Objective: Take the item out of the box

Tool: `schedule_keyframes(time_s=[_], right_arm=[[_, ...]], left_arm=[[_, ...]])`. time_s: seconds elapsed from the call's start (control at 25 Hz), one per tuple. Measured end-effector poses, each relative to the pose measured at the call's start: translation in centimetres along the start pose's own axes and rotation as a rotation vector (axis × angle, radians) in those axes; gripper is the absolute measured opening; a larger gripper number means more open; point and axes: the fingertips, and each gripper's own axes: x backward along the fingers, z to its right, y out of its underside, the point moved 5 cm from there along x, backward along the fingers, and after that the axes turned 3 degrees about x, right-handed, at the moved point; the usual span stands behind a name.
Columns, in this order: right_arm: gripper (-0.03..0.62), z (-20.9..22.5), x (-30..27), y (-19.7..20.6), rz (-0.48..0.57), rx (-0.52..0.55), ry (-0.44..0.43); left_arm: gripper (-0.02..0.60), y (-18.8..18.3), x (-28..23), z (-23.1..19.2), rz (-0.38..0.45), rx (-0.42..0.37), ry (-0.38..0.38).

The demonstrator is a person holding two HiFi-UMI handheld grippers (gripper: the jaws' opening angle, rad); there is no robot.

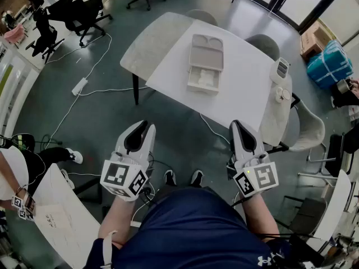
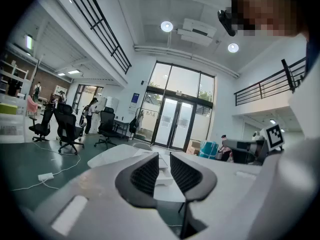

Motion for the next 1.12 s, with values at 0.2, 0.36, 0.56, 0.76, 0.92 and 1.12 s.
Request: schedule_keyframes(time_s=[0.2,0.36,0.56,0.76,0.92,1.12], right_arm=[[0.000,3.1,3.8,0.4,-0.006,-0.026,0.000],[0.000,4.6,5.5,1.1,0.000,-0.048,-0.006],[0.002,7.0,6.6,1.9,-0.006,-0.100,-0.033],[0.002,10.1,7.2,4.1,-0.057,-0.148,-0.040],[0.002,11.6,7.1,4.5,-0.054,-0.180,-0.051],[0.002,12.6,6.2,4.2,-0.041,-0.191,-0.059]], left_arm=[[0.077,1.9,-0.9,6.1,-0.039,-0.004,0.030],[0.077,2.5,-1.7,9.0,-0.056,-0.031,0.046],[0.077,2.9,-2.5,11.5,-0.073,-0.041,0.026],[0.077,4.2,-3.6,14.3,-0.085,-0.015,-0.001],[0.077,4.9,-4.2,15.7,-0.100,-0.004,0.004],[0.077,4.0,-5.2,15.4,-0.104,-0.026,-0.018]])
